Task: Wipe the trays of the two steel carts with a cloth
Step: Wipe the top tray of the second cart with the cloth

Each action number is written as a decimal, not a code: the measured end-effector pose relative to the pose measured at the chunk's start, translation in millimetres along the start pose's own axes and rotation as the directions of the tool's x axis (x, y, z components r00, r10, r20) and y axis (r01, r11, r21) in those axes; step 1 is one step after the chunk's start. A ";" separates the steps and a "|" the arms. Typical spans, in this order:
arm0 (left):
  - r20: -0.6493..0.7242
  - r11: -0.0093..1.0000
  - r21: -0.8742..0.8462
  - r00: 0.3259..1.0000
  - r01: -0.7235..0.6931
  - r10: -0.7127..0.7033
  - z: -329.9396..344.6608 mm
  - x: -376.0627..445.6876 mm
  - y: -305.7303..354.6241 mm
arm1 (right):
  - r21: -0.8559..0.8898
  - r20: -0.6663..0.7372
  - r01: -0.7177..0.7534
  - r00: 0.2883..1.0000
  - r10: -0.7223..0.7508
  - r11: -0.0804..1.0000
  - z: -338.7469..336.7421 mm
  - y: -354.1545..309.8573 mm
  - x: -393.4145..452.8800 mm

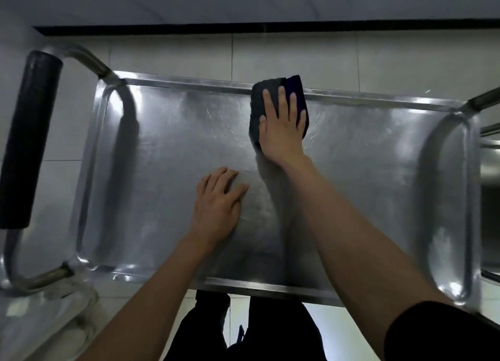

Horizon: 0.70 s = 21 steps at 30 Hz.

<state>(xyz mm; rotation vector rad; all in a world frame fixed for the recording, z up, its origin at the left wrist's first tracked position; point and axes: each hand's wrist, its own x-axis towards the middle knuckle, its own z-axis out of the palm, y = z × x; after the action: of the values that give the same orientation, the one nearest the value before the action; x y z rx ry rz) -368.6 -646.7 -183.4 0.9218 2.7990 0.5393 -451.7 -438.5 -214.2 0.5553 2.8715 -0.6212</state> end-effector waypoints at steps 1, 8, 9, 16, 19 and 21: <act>0.022 1.000 0.016 1.000 -0.012 0.012 -1.0 -2.9 -3.1 | 0.000 0.007 -0.001 1.000 0.001 1.000 2.5 -0.1 -11.0; 0.158 0.992 0.101 0.984 0.072 -0.088 -17.2 -46.3 -34.0 | -0.033 0.009 -0.055 0.998 0.055 0.998 37.3 -19.7 -148.8; 0.177 0.992 0.113 0.981 0.056 -0.076 -19.4 -55.0 -40.8 | -0.042 0.017 -0.059 0.998 0.059 0.997 45.1 -25.7 -173.4; 0.225 0.989 0.136 0.974 -0.065 0.033 -28.0 -80.1 -76.0 | -0.086 0.005 -0.126 0.992 0.127 0.988 93.8 -65.8 -312.0; 0.248 0.985 0.150 0.968 -0.085 0.046 -28.8 -81.6 -80.9 | -0.045 0.009 -0.179 0.984 0.180 0.983 101.9 -77.2 -338.4; 0.267 0.982 0.161 0.963 -0.095 0.050 -29.7 -81.7 -81.9 | -0.046 0.006 -0.195 0.981 0.195 0.980 102.7 -82.3 -343.3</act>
<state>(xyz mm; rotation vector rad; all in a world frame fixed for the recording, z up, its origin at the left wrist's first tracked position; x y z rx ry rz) -355.2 -765.3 -185.0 1.0479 2.6095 0.1674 -160.6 -662.8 -200.4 0.8111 2.7675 -0.5250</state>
